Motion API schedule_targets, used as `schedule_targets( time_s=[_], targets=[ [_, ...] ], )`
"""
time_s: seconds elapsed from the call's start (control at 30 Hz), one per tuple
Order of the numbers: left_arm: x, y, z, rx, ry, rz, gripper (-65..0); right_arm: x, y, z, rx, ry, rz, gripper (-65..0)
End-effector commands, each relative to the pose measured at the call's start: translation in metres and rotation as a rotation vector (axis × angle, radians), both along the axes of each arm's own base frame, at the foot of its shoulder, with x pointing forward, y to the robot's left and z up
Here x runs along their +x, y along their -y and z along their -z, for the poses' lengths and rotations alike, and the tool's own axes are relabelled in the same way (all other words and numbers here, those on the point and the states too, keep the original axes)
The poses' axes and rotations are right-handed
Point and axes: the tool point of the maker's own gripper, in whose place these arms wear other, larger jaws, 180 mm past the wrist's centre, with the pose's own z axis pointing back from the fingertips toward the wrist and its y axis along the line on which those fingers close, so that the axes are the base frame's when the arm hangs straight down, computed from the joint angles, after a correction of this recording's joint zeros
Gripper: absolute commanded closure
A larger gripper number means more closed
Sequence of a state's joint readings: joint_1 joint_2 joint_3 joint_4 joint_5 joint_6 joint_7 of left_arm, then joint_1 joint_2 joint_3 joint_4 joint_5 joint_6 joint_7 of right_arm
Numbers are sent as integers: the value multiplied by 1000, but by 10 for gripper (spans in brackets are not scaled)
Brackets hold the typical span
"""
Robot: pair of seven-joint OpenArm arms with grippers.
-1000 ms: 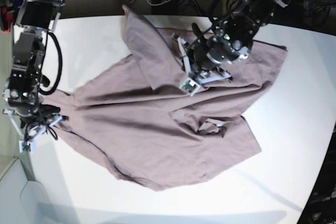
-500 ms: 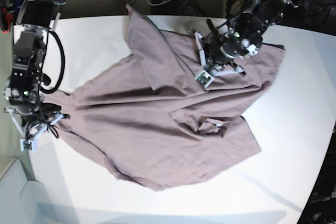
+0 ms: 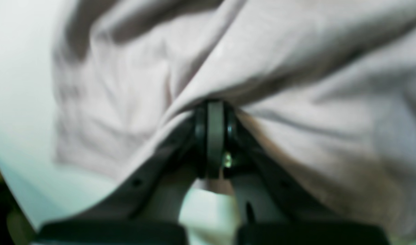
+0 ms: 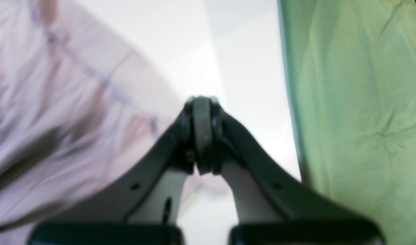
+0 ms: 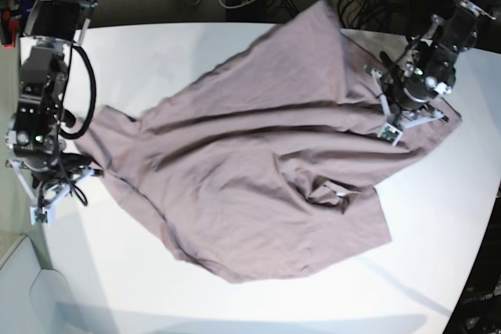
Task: Layout the t-shirt on the table in an organized manner, then fold the t-shirt properly
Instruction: 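Move the left gripper over the shirt middle to grasp it, then grasp the shirt edge with the left gripper and pull it outward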
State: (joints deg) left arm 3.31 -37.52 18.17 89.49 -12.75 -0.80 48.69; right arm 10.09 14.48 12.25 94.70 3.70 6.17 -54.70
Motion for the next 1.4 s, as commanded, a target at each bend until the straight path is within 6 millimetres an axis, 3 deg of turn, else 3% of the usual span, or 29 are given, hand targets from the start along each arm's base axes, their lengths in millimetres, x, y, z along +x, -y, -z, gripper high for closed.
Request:
schedule_targets(
  time_s=[0.0,0.2,0.37,0.47,0.57,0.73,0.83,1.0,1.17,1.37],
  targets=[
    [11,-19,-12,34,37,-34,-2,9,6,-19,-23,56,1,0],
    [38,-44,-46,32,144,-121,-2,9,0,-16,-8,56,-2,0],
    [49,-35,-87,-11,258,-119,-2,10,-10,-12,18,55,-9,0],
    [35,-6,-94,-48,251,-68,-2,11,-20,-8,45,55,-14,0],
    [18,44,-88,-133,218,-6,-2,14,-29,-5,59,54,-27,0],
    [-18,110,-58,-208,93,128,-2,19,-44,3,52,27,-75,0],
    [-34,128,-43,-218,32,182,-2,24,-45,4,63,25,-72,0],
    [-41,122,-18,-184,-36,181,-2,28,-43,11,73,3,-63,0],
    [-50,85,10,-99,-114,137,-2,30,-39,13,72,-5,-56,0],
    [-50,39,11,-4,-106,143,-2,36,-41,6,67,45,-69,0]
  ],
)
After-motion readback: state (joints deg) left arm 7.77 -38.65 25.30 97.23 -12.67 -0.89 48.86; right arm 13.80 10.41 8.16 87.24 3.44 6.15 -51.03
